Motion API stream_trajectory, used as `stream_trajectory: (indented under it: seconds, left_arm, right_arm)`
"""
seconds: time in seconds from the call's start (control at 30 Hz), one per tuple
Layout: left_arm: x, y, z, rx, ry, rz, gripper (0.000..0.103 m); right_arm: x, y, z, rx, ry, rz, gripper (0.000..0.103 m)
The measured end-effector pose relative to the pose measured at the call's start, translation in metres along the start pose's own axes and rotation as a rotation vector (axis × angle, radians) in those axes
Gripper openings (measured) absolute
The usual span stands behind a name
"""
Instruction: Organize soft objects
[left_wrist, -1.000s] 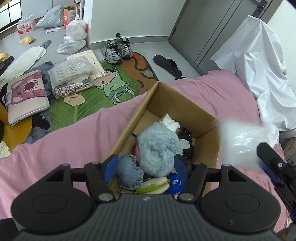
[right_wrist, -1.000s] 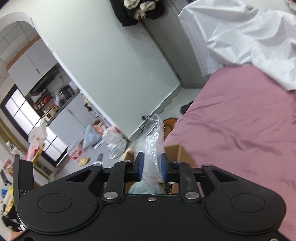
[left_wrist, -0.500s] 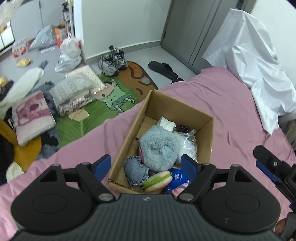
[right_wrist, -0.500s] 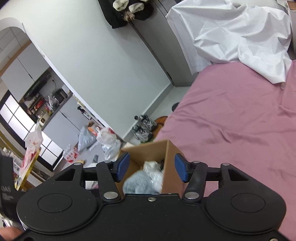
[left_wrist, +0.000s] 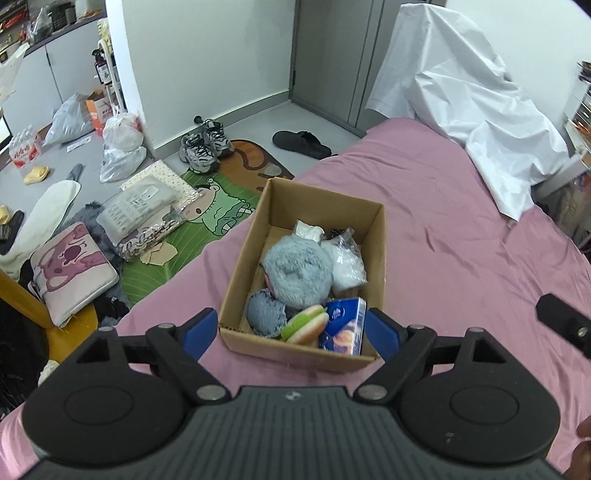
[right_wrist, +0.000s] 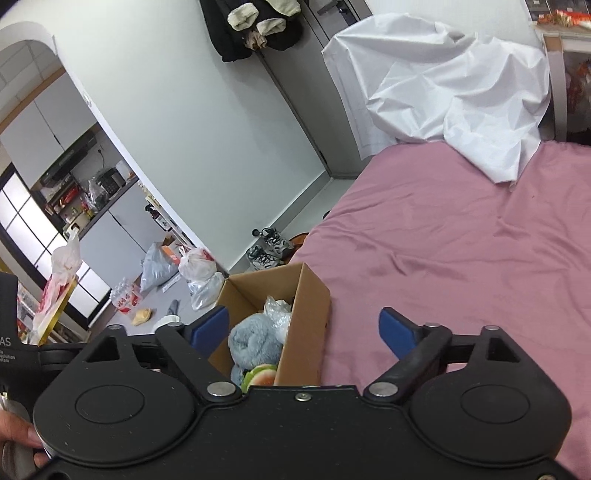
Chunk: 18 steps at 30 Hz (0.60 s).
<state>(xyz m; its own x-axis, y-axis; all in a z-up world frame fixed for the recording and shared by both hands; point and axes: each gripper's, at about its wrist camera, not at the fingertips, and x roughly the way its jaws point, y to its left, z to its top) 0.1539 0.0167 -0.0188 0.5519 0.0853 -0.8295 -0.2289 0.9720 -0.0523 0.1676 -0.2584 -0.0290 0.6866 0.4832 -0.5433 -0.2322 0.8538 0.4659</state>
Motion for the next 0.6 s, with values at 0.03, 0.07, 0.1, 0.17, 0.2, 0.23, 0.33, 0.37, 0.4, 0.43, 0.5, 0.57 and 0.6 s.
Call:
stream_trajectory:
  seconds: [0.03,0.07,0.1,0.17,0.2,0.23,0.33,0.37,0.4,0.43,0.5,0.57,0.6]
  left_arm:
    - [-0.003,0.0,-0.002,0.006,-0.002,0.001,0.086]
    - [-0.006,0.0,-0.004,0.01,-0.003,0.002,0.086]
    - [-0.009,0.0,-0.006,0.015,-0.006,0.0,0.086]
    - [-0.014,0.001,-0.009,0.022,-0.01,-0.001,0.086]
    - [-0.017,0.002,-0.011,0.023,-0.012,-0.002,0.087]
    - [-0.02,0.002,-0.012,0.025,-0.014,-0.006,0.087]
    - [-0.03,0.0,-0.017,0.04,-0.023,-0.02,0.089]
    - [-0.034,-0.001,-0.018,0.043,-0.027,-0.025,0.091]
    - [-0.037,-0.001,-0.019,0.045,-0.031,-0.029,0.091]
    - [-0.04,-0.002,-0.02,0.046,-0.035,-0.032,0.091]
    - [-0.047,-0.003,-0.022,0.05,-0.044,-0.04,0.091]
    - [-0.053,-0.003,-0.024,0.058,-0.05,-0.048,0.092]
    - [-0.057,-0.003,-0.025,0.061,-0.052,-0.052,0.092]
  right_arm:
    - [-0.004,0.002,0.001,-0.01,-0.004,-0.002,0.095]
    - [-0.009,0.005,0.001,-0.021,-0.008,-0.001,0.097]
    - [-0.012,0.007,0.003,-0.029,-0.008,0.001,0.098]
    - [-0.019,0.011,0.005,-0.049,-0.005,-0.002,0.103]
    - [-0.023,0.014,0.006,-0.065,0.0,-0.011,0.103]
    - [-0.027,0.016,0.007,-0.08,0.004,-0.019,0.103]
    - [-0.04,0.021,0.012,-0.108,0.018,-0.039,0.103]
    - [-0.044,0.022,0.013,-0.116,0.023,-0.048,0.103]
    - [-0.047,0.024,0.013,-0.125,0.026,-0.056,0.103]
    - [-0.05,0.024,0.014,-0.134,0.03,-0.063,0.103]
    - [-0.056,0.027,0.013,-0.146,0.038,-0.071,0.103]
    - [-0.063,0.029,0.012,-0.15,0.048,-0.073,0.103]
    - [-0.066,0.031,0.012,-0.154,0.051,-0.075,0.103]
